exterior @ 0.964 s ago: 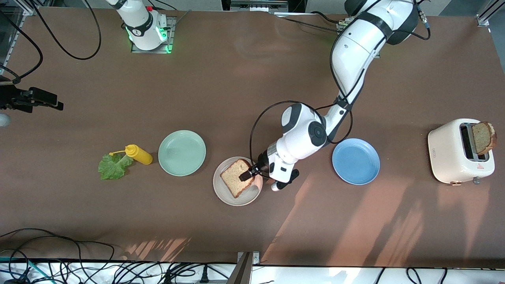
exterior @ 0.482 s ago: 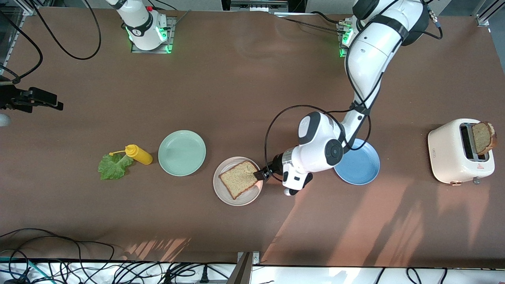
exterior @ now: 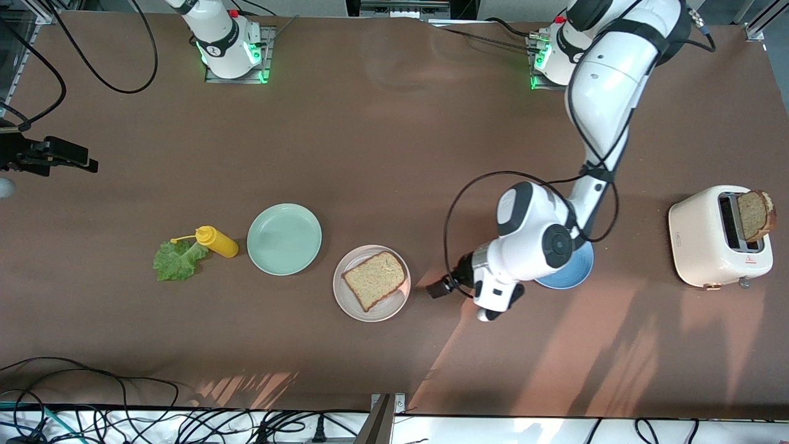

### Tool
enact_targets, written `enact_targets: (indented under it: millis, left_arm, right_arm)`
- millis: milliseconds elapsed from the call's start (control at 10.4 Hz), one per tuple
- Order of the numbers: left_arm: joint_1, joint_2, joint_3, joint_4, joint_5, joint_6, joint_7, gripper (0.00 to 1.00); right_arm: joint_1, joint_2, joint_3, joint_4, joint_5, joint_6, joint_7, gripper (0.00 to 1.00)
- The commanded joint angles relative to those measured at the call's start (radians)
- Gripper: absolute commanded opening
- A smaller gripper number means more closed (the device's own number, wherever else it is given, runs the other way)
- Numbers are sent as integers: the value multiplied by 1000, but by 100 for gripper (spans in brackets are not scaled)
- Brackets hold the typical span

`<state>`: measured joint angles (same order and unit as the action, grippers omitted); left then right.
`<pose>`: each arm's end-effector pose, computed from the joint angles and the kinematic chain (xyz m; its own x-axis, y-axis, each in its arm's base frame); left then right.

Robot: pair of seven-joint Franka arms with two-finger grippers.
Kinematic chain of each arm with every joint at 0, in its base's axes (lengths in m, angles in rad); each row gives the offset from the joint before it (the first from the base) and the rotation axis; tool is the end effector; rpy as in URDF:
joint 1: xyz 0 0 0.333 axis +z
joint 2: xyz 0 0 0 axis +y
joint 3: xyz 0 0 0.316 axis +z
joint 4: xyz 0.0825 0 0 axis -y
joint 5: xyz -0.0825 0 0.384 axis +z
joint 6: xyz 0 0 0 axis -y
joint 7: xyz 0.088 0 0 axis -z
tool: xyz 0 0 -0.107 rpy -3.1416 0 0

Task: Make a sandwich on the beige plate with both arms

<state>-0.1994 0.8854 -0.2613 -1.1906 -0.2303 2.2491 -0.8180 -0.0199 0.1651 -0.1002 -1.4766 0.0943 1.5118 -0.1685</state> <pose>0.7213 -0.2956 0.2815 0.8310 0.5231 -0.1891 0.5536 -0.7451 0.3719 0.5930 -0.0562 0.5695 0.9921 0.0534 -0.1137 0.0423 -0.9943 -0.0980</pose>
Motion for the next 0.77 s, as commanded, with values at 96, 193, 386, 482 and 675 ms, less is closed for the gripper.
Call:
enact_targets:
  millis: [96, 193, 386, 482, 675]
  left_arm:
    - [133, -98, -6, -14, 168, -100, 16, 100]
    - [162, -108, -6, -12, 213, -117, 25, 100]
    - [237, -111, -6, -12, 293, -117, 74, 100]
    - [279, -112, -6, -9, 307, -117, 120, 100]
    - [375, -115, -9, -3, 321, -117, 294, 100]
  right_arm:
    - [-8, 16, -3, 21, 4, 14, 0, 100]
    - [-11, 22, -9, 21, 1, 15, 3, 100]
    - [-12, 68, -15, 22, 4, 39, 3, 100]
    - [-8, 88, -15, 22, 2, 56, 0, 100]
    - [-3, 118, -13, 21, -19, 57, 1, 100]
